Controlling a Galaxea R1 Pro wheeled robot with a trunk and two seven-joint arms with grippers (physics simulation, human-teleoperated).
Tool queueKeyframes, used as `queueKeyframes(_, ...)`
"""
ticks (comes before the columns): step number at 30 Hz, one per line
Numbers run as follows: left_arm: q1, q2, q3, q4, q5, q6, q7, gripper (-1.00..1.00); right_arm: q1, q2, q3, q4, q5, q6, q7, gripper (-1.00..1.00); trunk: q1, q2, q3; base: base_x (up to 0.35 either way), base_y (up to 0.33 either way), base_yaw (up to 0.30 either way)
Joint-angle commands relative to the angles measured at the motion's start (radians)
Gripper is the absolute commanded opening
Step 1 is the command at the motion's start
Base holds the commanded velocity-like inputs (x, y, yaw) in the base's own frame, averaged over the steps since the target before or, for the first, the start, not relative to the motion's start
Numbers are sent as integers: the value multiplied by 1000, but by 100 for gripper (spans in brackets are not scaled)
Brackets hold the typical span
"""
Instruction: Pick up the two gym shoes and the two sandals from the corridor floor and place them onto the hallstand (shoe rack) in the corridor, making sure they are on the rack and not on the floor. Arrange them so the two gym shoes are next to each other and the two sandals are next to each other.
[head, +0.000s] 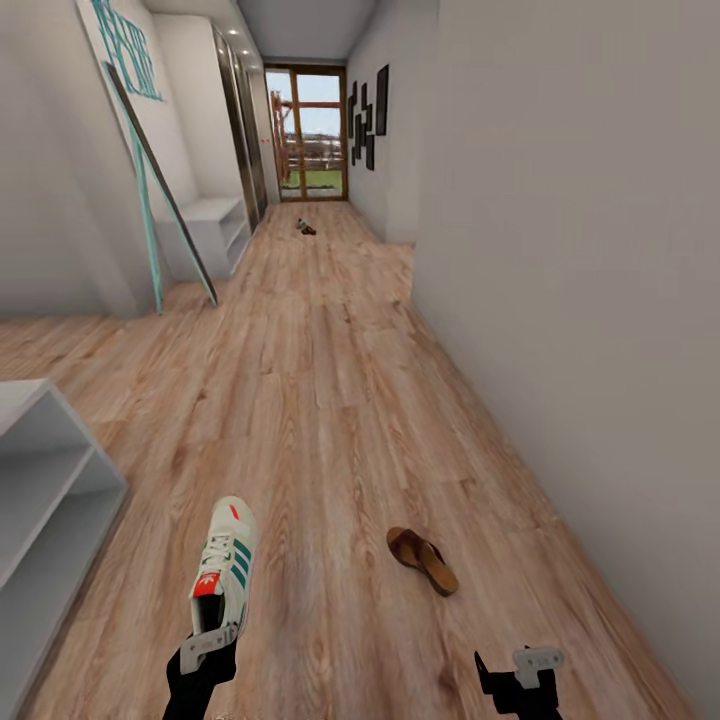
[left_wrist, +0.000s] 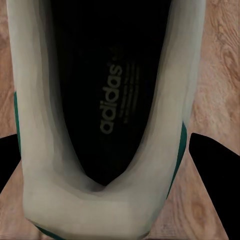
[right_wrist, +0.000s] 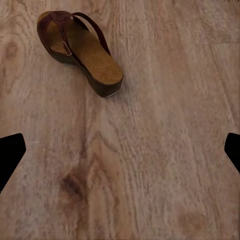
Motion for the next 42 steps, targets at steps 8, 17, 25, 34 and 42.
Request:
queueKeyframes(8, -1, 0, 1, 1, 9, -2, -4, -100, 0, 0, -4, 1, 7, -3, 4, 100, 0, 0, -1, 60, -199, 278)
queueKeyframes(17, -1, 0, 2, 1, 10, -2, -4, -100, 0, 0, -4, 1, 7, -3, 4, 100, 0, 0, -1, 20, -67, 278)
queueKeyframes(25, -1, 0, 2, 1, 10, -2, -4, -100, 0, 0, -4, 2, 7, -3, 4, 100, 0, 0, -1, 1, -5, 278)
queueKeyframes(34, -1, 0, 2, 0, 9, -2, -5, -100, 0, 0, -4, 2, 8, -3, 3, 100, 0, 0, -1, 0, -16, 278)
queueKeyframes(42, -1, 0, 1, -1, 9, -3, -5, -100, 0, 0, -4, 2, 9, -3, 2, 100, 0, 0, -1, 0, -173, 278)
